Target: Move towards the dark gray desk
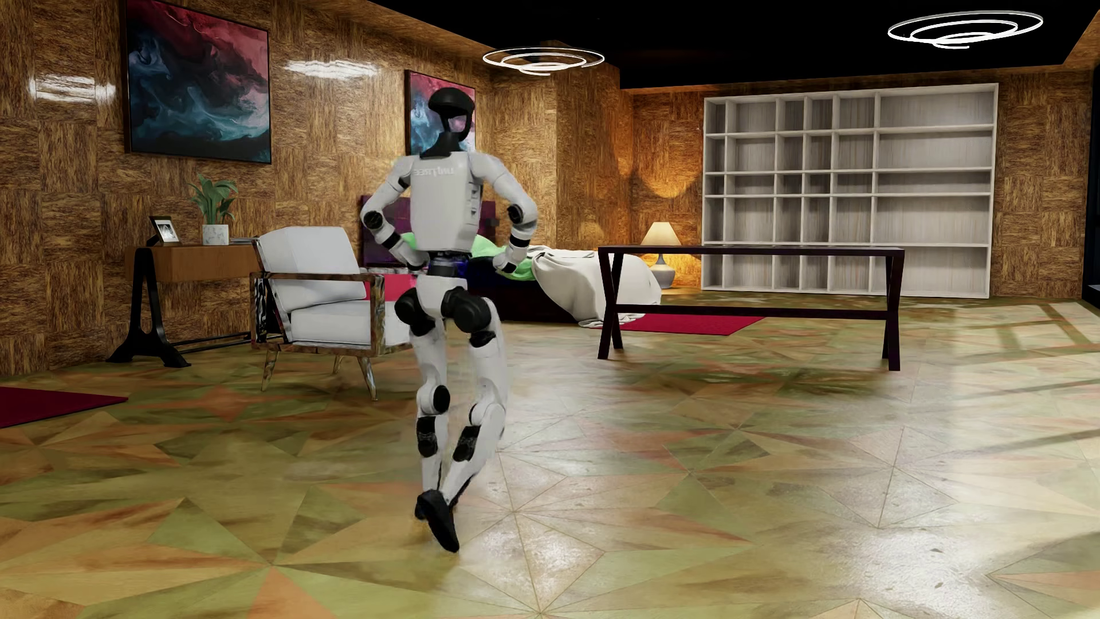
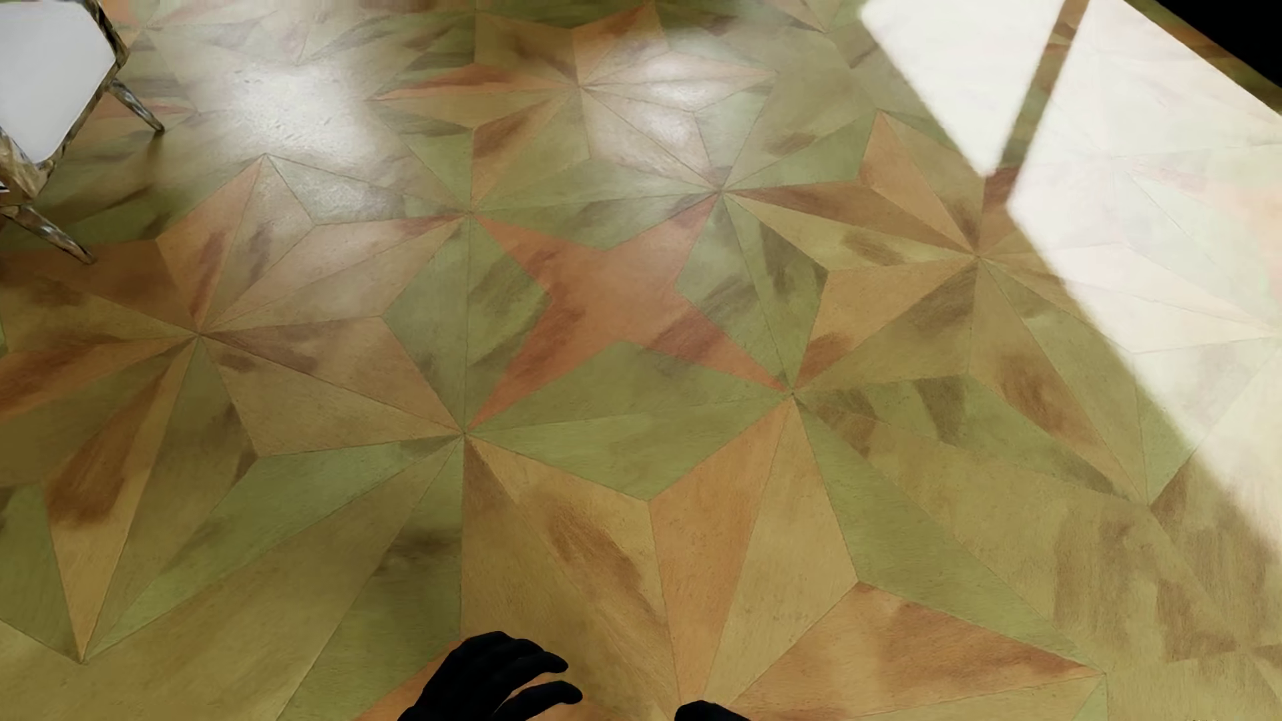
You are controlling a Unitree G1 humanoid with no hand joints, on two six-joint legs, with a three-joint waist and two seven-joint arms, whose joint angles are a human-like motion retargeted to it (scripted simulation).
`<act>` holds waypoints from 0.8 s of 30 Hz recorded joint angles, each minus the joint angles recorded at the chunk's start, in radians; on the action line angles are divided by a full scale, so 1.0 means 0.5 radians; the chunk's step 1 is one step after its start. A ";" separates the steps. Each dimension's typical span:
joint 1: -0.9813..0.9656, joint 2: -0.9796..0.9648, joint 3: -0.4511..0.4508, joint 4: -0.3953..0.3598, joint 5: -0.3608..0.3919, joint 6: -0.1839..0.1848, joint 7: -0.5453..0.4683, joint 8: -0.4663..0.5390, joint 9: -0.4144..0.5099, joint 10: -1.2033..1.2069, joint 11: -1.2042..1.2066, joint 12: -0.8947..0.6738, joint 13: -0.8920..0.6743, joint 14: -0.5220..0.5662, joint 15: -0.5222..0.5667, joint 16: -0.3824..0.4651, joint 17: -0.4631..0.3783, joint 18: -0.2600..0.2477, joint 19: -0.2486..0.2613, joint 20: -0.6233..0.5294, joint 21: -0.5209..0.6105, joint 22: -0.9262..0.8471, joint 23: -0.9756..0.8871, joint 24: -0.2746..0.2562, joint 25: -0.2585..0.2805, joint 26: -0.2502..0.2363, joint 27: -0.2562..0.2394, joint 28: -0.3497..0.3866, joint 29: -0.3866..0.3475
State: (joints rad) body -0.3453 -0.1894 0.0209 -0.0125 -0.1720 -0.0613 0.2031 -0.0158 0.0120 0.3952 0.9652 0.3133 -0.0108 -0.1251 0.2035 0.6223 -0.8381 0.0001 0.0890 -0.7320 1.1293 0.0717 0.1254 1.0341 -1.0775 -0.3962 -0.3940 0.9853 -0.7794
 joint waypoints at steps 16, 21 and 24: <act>0.902 -0.774 -0.113 -0.108 0.396 0.034 -0.003 0.118 -0.001 -0.129 -1.122 -0.038 0.136 -0.350 -0.189 0.004 0.192 -0.015 -0.308 -0.114 -0.431 0.075 -0.038 -0.162 -0.333 0.031 -0.090 0.000 -0.162; 0.646 -0.452 -0.145 0.113 0.461 0.191 -0.228 -0.070 0.025 0.710 -1.104 -0.045 0.126 0.551 -0.452 0.138 0.254 -0.304 -0.310 -0.163 -0.419 0.149 0.001 -0.141 -0.306 0.020 -0.095 0.000 -0.067; 0.134 -0.273 -0.151 0.321 0.510 0.280 -0.332 -0.196 0.043 1.550 -1.074 -0.119 0.119 1.004 -0.662 0.265 0.306 -0.499 -0.297 -0.243 -0.346 0.110 0.044 -0.095 -0.201 0.043 -0.130 0.000 -0.123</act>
State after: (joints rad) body -0.2784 -0.3257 -0.0547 0.1482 0.0831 0.0787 0.0373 -0.1137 0.0336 1.1704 0.4281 0.2539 0.0485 0.3767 -0.1275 0.7546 -0.6853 -0.2493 -0.0597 -0.8534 0.9565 0.1268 0.1475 0.9866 -1.1779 -0.3748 -0.4590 0.9854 -0.8408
